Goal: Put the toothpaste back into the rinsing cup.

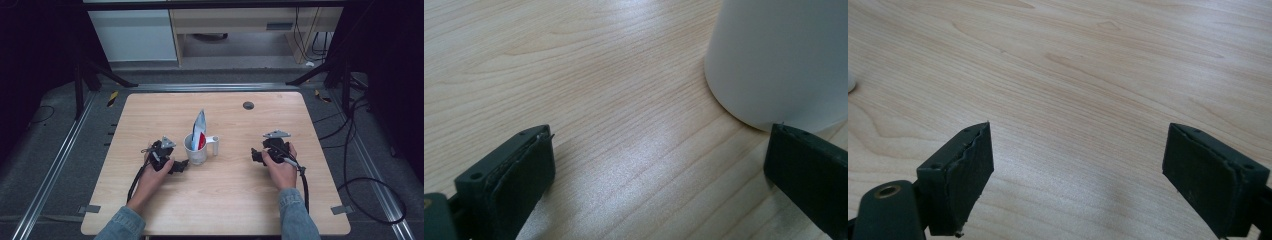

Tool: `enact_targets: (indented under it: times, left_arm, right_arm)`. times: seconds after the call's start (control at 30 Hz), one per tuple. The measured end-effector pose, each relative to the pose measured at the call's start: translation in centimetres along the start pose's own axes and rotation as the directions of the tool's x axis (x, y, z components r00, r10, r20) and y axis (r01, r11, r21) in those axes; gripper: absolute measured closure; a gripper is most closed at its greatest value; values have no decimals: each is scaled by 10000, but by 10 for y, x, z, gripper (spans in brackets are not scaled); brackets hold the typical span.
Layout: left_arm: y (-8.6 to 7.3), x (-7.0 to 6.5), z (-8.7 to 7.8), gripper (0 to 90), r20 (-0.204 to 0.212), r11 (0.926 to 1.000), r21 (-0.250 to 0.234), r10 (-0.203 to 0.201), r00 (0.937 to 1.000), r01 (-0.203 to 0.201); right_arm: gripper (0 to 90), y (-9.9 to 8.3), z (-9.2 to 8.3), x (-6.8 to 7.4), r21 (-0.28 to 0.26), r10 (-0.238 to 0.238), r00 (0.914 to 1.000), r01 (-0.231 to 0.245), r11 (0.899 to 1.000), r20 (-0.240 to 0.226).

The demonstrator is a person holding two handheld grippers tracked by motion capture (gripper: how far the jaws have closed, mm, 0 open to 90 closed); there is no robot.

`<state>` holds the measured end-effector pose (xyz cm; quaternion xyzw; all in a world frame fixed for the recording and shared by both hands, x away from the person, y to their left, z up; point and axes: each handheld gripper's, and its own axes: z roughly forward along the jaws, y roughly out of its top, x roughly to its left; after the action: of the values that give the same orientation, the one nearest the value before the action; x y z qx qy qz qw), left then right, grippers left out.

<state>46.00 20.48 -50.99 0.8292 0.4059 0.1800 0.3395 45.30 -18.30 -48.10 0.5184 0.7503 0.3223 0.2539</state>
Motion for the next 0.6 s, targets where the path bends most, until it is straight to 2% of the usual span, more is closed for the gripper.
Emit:
enact_targets:
  times: [0.6]
  left_arm:
    - [0,0,0,0,2,10000,-5,-5,10000,5]
  right_arm:
    - [112,-10,27,-13,128,842,9963,-844,9963,182]
